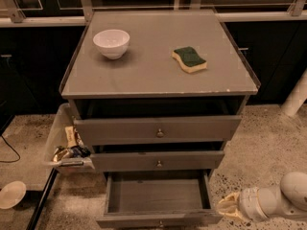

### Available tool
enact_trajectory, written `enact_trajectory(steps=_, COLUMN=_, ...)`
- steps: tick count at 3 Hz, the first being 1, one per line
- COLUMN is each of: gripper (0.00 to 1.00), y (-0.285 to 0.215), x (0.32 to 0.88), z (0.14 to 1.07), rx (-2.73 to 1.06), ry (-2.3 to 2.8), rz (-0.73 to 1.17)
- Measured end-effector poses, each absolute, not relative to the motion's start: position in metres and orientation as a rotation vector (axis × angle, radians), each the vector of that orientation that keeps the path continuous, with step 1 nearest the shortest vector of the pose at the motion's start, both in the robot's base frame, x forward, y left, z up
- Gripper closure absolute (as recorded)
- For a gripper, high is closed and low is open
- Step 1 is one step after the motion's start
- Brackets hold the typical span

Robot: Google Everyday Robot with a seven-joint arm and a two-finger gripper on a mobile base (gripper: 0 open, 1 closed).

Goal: Close bottom drawer

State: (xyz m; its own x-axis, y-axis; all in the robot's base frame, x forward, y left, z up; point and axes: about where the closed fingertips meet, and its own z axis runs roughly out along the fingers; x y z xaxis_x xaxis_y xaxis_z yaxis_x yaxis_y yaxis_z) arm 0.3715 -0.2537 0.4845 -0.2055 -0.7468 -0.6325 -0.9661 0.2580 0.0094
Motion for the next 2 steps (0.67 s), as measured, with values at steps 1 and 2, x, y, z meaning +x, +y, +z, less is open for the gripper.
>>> enact_trajectory(steps=1, gripper=1.00, y=-0.254, x=0.372, z=0.484, rx=-1.548, ry=2.023, rz=0.563)
enact_trajectory(steps=2, gripper=1.00, y=-0.258, x=0.386, z=0.436, rx=-1.530, ry=2.031, rz=0.544)
